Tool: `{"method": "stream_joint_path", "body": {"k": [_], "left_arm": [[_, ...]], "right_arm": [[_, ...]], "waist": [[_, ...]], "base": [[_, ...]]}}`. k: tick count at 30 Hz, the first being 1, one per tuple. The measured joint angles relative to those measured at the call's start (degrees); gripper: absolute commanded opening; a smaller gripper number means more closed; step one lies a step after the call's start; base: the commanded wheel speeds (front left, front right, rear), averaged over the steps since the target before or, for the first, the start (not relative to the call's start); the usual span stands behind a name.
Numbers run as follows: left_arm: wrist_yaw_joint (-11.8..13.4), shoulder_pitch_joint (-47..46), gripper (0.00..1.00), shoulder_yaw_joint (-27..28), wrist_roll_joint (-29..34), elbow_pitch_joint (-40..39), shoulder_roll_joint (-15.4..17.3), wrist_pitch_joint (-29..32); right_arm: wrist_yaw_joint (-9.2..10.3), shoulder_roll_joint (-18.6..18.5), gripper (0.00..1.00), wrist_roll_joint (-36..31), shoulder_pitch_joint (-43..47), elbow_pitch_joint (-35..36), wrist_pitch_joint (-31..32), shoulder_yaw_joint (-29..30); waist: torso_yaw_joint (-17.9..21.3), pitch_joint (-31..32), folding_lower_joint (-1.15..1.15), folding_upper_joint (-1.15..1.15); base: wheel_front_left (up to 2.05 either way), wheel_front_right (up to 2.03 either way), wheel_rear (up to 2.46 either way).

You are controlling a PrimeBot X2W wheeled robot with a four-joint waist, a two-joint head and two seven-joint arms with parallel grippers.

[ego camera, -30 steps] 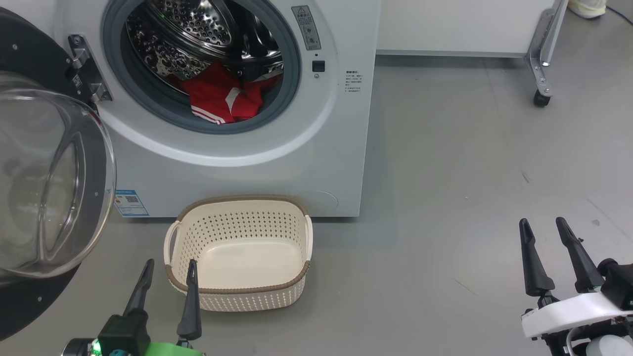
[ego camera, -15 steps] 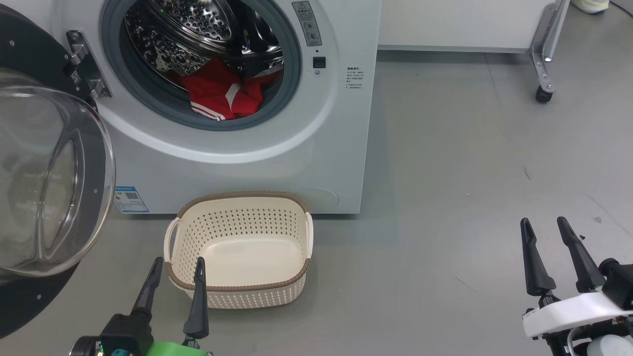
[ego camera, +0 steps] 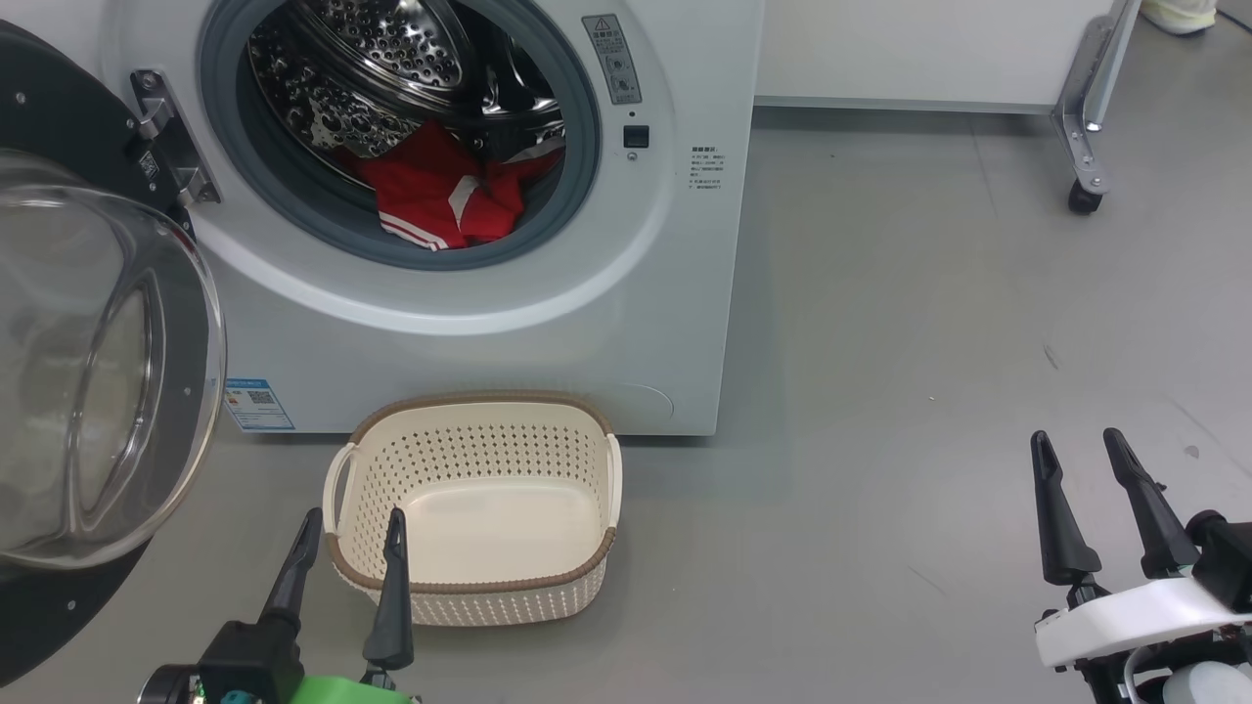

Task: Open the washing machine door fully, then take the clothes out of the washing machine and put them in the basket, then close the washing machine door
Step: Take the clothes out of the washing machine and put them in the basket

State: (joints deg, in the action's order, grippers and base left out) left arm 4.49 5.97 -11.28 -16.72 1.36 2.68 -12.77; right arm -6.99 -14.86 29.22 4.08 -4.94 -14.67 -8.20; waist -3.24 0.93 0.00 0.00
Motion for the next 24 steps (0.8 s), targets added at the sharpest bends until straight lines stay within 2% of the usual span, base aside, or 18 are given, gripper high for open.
{"method": "stream_joint_path", "body": {"k": [24], "left_arm": [[0.3, 0.0, 1.0, -0.2, 0.4, 0.7, 0.0, -0.5]], "right_arm": [[0.0, 0.0, 1.0, 0.1, 0.0, -0.2, 0.0, 0.0]], "waist": [[-0.8, 0.3, 0.0, 0.0]], "base": [[1.02, -1.02, 0.0]]}}
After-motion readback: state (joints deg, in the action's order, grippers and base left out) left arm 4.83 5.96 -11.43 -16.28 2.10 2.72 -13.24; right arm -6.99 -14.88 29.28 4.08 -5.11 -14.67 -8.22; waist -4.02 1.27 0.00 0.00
